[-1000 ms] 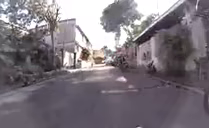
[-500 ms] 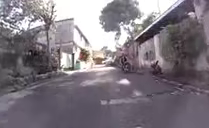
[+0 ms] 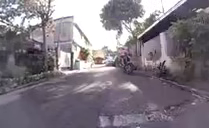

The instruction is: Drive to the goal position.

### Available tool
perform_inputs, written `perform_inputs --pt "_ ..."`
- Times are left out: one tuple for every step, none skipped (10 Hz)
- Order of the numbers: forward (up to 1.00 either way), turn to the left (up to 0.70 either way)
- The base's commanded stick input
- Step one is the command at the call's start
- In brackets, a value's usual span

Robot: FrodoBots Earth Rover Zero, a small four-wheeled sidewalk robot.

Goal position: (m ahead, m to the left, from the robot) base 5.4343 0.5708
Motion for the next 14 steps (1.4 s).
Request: perform_inputs --pt "1.00 0.00" --pt "1.00 0.00" --pt "1.00 0.00" --pt "1.00 0.00" --pt "1.00 0.00" --pt "1.00 0.00" --pt "1.00 0.00" --pt "1.00 0.00" --pt "1.00 0.00" --pt "1.00 0.00" --pt "1.00 0.00" --pt "1.00 0.00" --pt "1.00 0.00" --pt "1.00 0.00"
